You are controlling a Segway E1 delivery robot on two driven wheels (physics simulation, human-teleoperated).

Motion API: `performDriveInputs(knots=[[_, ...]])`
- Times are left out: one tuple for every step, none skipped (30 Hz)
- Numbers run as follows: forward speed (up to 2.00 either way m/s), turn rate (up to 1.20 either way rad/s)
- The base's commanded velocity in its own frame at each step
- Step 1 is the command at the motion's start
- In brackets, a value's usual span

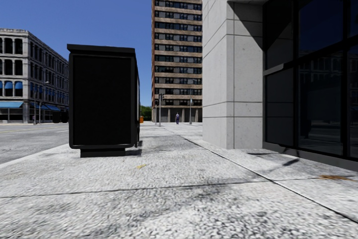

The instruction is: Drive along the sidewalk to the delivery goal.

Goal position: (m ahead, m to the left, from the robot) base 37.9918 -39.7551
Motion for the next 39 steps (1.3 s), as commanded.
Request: performDriveInputs(knots=[[2.00,0.00],[2.00,0.00],[2.00,0.00],[2.00,0.00],[2.00,0.00],[2.00,0.00],[2.00,0.00],[2.00,0.00],[2.00,0.00],[2.00,0.00],[2.00,0.00],[2.00,0.00],[2.00,0.00],[2.00,0.00],[2.00,0.00],[2.00,0.00],[2.00,0.00],[2.00,0.00],[2.00,0.00],[2.00,0.00],[2.00,0.00],[2.00,0.00],[2.00,0.00],[2.00,0.00],[2.00,0.00],[2.00,0.00],[2.00,0.00],[2.00,0.00],[2.00,0.00],[2.00,0.00],[2.00,0.00],[2.00,0.00],[2.00,0.00],[2.00,0.00],[2.00,0.00],[2.00,0.00],[2.00,0.00],[2.00,0.00],[2.00,0.00]])
